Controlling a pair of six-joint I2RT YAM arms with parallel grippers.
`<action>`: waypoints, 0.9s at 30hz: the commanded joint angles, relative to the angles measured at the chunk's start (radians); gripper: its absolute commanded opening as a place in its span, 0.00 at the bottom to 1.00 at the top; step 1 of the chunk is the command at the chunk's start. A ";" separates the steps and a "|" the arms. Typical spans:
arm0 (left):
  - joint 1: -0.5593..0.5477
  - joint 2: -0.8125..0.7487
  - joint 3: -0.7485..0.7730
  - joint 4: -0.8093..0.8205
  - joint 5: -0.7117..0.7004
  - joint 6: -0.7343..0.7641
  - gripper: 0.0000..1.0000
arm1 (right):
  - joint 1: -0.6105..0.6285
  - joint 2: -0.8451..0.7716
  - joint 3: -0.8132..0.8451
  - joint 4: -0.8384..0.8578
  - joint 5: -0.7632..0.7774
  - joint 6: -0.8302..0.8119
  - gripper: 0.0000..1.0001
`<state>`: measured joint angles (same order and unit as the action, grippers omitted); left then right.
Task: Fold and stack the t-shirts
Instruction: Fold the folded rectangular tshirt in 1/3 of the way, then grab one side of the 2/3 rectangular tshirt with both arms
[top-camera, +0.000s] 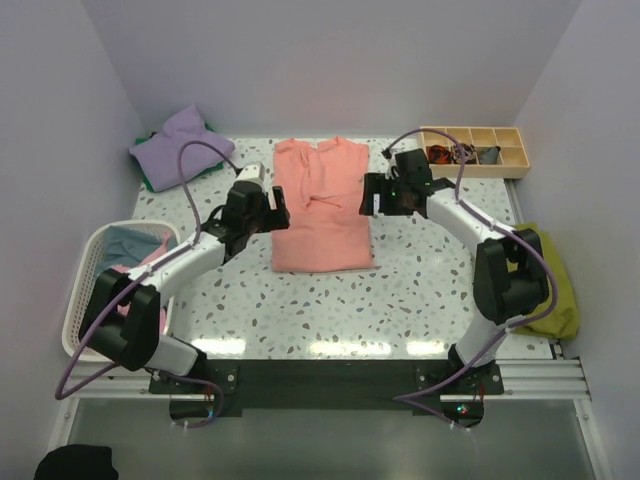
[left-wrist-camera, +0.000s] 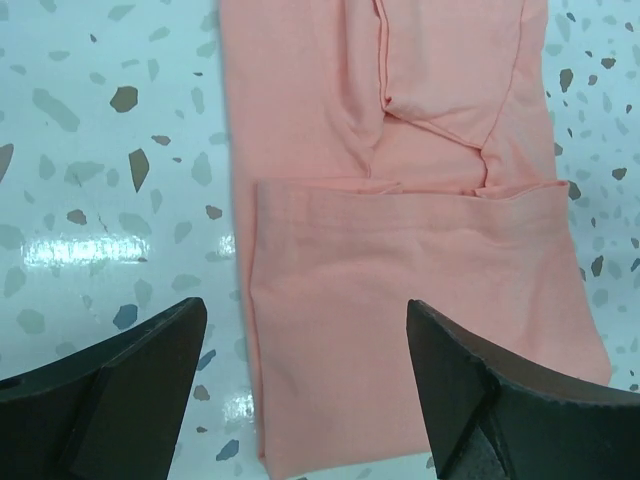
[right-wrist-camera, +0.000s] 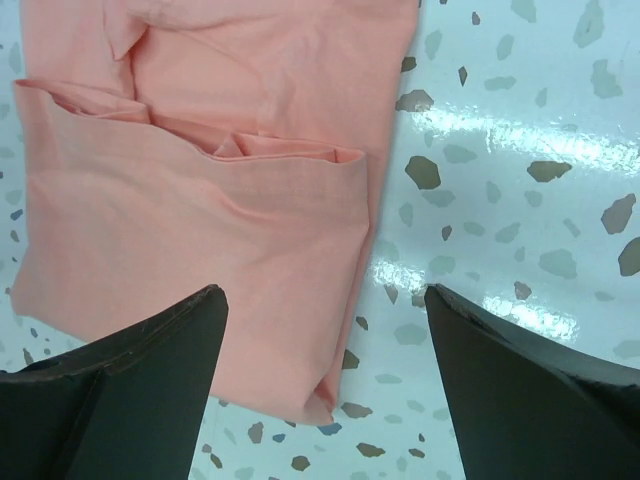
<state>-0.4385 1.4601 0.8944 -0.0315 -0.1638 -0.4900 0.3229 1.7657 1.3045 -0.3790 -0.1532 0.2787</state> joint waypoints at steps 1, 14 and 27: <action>0.007 -0.049 -0.102 -0.056 0.050 -0.039 0.86 | -0.008 -0.049 -0.086 -0.046 -0.080 0.004 0.85; 0.007 -0.172 -0.353 0.054 0.188 -0.108 0.87 | -0.012 -0.112 -0.335 0.044 -0.255 0.076 0.83; 0.007 -0.049 -0.462 0.330 0.357 -0.165 0.81 | -0.012 -0.022 -0.413 0.218 -0.367 0.166 0.77</action>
<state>-0.4385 1.3697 0.4812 0.1650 0.1257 -0.6151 0.3119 1.6981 0.9131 -0.2363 -0.4843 0.4107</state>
